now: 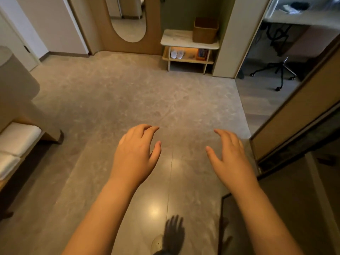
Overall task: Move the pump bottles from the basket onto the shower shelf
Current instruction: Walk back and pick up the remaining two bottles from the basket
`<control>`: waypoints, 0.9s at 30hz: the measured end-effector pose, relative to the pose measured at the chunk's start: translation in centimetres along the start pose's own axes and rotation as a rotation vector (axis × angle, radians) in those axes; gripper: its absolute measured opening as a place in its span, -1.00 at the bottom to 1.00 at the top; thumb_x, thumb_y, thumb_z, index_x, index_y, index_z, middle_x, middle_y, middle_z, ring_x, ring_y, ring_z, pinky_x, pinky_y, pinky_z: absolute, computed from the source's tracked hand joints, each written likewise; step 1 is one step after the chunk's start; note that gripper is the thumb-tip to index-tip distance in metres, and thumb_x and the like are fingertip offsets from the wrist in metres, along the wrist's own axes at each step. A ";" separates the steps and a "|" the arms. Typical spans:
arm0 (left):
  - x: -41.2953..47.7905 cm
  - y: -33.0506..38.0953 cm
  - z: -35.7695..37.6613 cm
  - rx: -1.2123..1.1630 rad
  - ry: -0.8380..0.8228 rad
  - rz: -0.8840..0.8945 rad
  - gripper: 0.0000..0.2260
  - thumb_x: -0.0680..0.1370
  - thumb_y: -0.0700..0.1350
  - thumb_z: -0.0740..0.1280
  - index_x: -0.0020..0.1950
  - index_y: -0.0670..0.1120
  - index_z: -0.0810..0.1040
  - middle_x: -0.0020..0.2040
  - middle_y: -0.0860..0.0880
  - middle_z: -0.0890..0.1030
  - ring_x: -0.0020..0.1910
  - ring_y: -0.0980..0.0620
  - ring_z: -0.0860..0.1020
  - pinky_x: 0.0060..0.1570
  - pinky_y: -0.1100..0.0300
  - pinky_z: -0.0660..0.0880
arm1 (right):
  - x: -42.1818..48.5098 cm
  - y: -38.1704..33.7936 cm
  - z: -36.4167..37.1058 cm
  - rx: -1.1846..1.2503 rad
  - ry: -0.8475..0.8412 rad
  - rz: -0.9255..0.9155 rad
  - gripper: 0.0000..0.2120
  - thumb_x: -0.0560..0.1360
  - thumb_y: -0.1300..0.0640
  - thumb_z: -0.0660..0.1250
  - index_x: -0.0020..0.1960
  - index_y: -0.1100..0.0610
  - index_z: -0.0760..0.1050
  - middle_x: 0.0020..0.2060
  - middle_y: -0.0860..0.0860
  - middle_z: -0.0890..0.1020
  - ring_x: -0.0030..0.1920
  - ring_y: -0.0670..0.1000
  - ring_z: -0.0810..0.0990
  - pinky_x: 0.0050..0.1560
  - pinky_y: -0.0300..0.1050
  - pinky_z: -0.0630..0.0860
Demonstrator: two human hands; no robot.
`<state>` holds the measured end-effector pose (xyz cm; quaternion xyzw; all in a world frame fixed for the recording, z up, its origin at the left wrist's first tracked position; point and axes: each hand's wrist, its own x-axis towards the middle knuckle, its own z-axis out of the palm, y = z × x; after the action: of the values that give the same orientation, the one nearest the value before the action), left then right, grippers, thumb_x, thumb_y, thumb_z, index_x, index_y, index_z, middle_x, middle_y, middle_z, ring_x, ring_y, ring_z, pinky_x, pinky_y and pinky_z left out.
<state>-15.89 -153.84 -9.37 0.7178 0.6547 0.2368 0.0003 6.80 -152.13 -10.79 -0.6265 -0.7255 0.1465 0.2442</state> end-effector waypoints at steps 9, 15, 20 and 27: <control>13.6 0.3 6.1 -0.039 -0.103 0.084 -0.69 0.53 -0.08 0.30 0.26 -0.11 0.50 0.15 -0.09 0.56 0.10 -0.09 0.52 0.01 0.06 0.44 | 9.1 5.0 0.5 -0.003 -0.001 0.095 -0.50 0.53 0.01 0.26 0.42 0.06 0.24 0.36 0.01 0.34 0.37 -0.02 0.28 0.29 -0.28 0.14; 23.6 3.3 11.5 -0.040 -0.103 0.089 -0.69 0.54 -0.07 0.28 0.27 -0.09 0.50 0.17 -0.08 0.55 0.11 -0.08 0.52 -0.02 0.07 0.44 | 18.6 11.0 -0.4 0.021 -0.002 0.102 -0.51 0.54 -0.02 0.22 0.44 0.01 0.20 0.37 -0.05 0.30 0.36 -0.09 0.23 0.26 -0.27 0.15; 31.7 7.0 14.8 -0.022 -0.110 0.073 -0.69 0.55 -0.05 0.26 0.28 -0.06 0.48 0.20 -0.07 0.54 0.13 -0.08 0.50 0.01 0.06 0.45 | 28.1 15.3 -2.4 0.060 -0.016 0.093 -0.51 0.55 -0.06 0.21 0.43 -0.03 0.20 0.39 -0.06 0.30 0.36 -0.08 0.25 0.23 -0.28 0.16; 39.8 8.5 18.3 0.000 -0.106 0.059 -0.70 0.53 -0.08 0.29 0.25 -0.08 0.51 0.15 -0.08 0.56 0.07 -0.08 0.53 -0.04 0.09 0.44 | 38.0 18.5 -2.5 0.120 -0.028 0.076 -0.52 0.56 -0.08 0.19 0.44 -0.05 0.18 0.41 -0.07 0.29 0.38 -0.07 0.27 0.27 -0.24 0.20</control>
<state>-0.48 -112.02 -9.44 0.7483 0.6324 0.1983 0.0282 20.01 -111.91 -11.76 -0.6357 -0.6944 0.2077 0.2655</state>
